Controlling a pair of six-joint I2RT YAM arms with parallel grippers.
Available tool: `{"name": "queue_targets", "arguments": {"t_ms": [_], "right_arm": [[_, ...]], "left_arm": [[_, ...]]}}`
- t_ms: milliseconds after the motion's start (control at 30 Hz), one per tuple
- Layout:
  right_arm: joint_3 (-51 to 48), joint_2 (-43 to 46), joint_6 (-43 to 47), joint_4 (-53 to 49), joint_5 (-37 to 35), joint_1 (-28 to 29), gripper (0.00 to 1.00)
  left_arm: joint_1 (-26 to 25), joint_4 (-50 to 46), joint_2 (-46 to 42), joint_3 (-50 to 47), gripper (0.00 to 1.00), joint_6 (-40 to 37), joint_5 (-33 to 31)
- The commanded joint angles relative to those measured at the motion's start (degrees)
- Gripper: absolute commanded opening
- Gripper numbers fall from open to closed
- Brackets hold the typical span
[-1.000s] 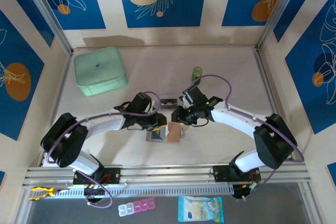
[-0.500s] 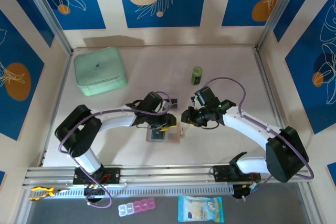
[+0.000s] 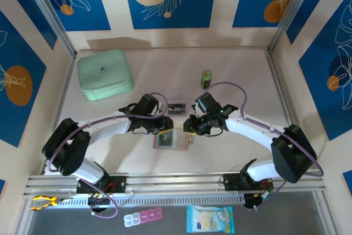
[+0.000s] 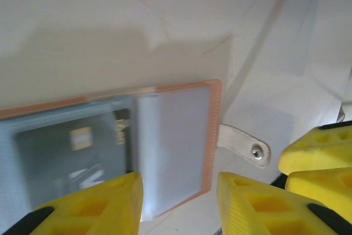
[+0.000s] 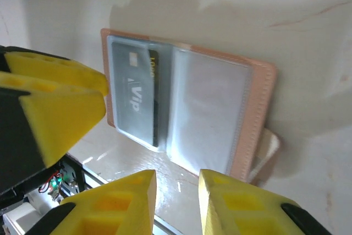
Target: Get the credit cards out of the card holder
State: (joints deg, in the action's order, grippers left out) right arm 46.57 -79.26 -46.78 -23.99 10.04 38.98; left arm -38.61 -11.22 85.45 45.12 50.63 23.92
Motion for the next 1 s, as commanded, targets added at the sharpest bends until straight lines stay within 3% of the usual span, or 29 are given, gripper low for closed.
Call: {"name": "queue_targets", "arguments": {"t_ms": [0,333,967], "right_arm": [[3.23,-2.51,-1.05,1.32,1.21,2.16,0.28],[7.64,-9.14,-1.38,2.43,1.03,5.80,0.27],[9.07,-14.50,-1.06,3.87,2.07,6.37,0.27]], "left_arm": [[1.91,-3.78,-2.05,-2.98,0.38,-2.05,-1.20],[4.06,-3.34,-0.83,-6.63,0.30,-3.31,-0.57],[3.76,-2.16,-1.16,-9.26,0.25,-0.98,-0.36]]}}
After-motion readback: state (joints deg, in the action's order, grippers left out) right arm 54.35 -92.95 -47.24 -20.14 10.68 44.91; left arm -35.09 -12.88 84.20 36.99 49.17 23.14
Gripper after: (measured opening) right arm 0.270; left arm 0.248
